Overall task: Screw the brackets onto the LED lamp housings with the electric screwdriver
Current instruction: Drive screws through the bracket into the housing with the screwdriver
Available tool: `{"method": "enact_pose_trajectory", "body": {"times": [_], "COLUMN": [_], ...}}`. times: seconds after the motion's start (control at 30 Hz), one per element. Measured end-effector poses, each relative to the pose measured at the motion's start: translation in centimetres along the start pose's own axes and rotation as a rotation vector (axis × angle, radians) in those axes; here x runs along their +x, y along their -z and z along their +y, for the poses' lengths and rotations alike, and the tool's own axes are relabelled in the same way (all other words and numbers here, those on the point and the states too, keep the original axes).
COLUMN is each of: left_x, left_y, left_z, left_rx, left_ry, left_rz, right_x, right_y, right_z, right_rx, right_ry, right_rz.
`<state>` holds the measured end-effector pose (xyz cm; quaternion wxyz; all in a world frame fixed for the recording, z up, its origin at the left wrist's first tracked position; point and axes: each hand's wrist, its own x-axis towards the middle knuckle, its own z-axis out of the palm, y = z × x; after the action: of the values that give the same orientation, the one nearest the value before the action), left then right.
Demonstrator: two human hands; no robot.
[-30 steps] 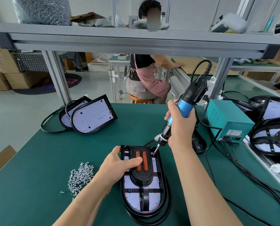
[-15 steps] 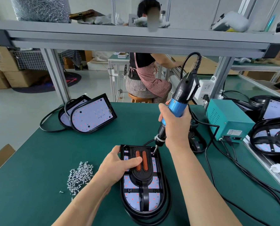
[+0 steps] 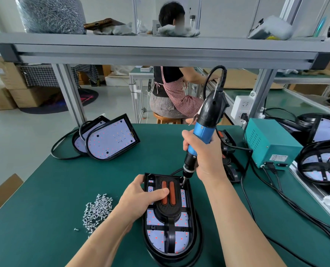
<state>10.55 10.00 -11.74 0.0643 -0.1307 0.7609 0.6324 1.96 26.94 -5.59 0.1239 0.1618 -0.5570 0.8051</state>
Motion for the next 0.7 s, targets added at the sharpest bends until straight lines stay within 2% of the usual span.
{"method": "enact_pose_trajectory", "body": {"times": [0.23, 0.4, 0.53, 0.7], "left_x": [-0.1, -0.1, 0.0, -0.1], "left_y": [0.1, 0.0, 0.1, 0.1], "left_z": [0.0, 0.1, -0.1, -0.1], "left_rx": [-0.002, -0.021, -0.002, 0.016], "left_ry": [-0.001, -0.003, 0.004, 0.007], "left_rz": [-0.015, -0.017, 0.001, 0.008], "right_x": [-0.5, -0.2, -0.9, -2.7], "right_y": [0.8, 1.4, 1.9, 4.5], "right_z": [-1.1, -3.3, -3.7, -2.7], "right_rx": [0.056, 0.139, 0.276, 0.434], "right_ry": [0.02, 0.102, 0.07, -0.115], "right_rz": [0.011, 0.008, 0.196, 0.523]}}
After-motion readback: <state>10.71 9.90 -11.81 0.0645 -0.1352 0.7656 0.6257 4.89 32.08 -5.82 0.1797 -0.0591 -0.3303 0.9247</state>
